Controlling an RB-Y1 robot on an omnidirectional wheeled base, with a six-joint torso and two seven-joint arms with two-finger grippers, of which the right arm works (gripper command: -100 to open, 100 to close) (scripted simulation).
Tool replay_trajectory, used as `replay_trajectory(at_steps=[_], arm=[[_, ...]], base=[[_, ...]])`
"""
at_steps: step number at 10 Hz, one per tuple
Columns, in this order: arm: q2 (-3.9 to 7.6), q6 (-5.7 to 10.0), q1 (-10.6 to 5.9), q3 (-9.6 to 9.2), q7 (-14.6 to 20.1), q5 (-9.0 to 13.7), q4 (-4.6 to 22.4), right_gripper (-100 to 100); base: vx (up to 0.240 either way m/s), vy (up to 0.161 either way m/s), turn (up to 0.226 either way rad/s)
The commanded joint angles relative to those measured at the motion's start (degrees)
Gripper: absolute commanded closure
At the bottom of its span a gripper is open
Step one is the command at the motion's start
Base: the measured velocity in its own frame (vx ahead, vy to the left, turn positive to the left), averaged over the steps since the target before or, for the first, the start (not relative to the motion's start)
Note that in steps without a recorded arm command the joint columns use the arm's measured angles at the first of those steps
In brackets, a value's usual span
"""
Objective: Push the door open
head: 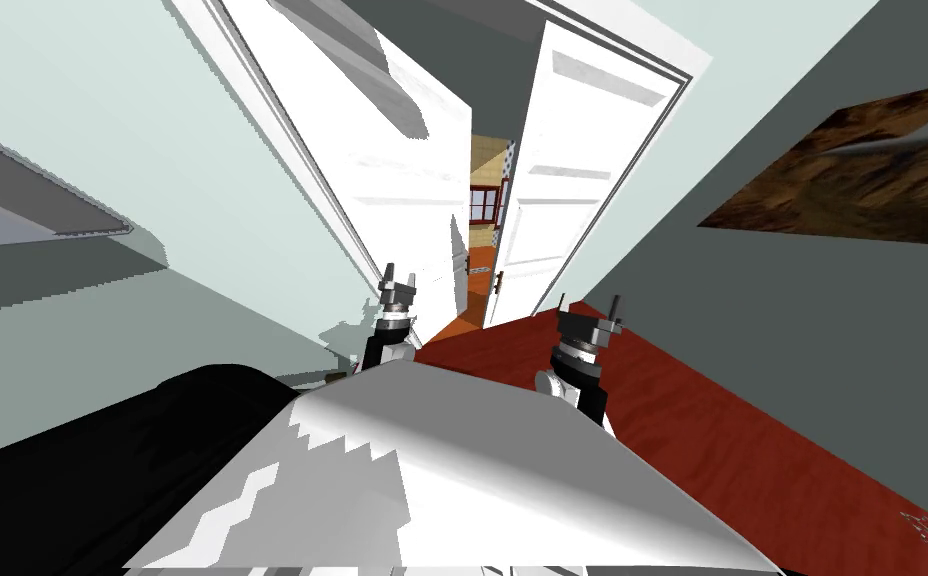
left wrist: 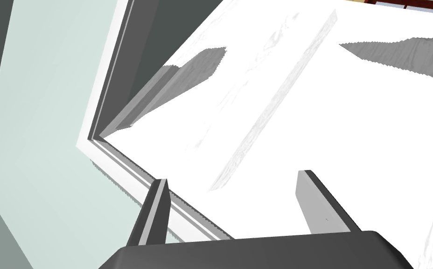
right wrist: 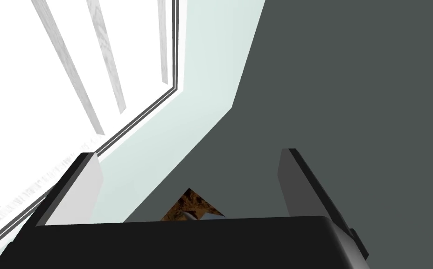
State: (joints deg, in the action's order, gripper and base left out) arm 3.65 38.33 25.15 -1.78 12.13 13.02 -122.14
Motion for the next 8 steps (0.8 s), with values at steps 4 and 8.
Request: replay_trajectory(at_steps=[4, 8], arm=[[0.66, 1.30, -1.33, 0.86, 3.04, 2.54, 4.82, -100], [1.06, 2.38, -2.66, 1.60, 5.76, 4.87, 9.29, -100]], base=[[0.045, -0.073, 0.192], [0.040, -0.079, 0.225]])
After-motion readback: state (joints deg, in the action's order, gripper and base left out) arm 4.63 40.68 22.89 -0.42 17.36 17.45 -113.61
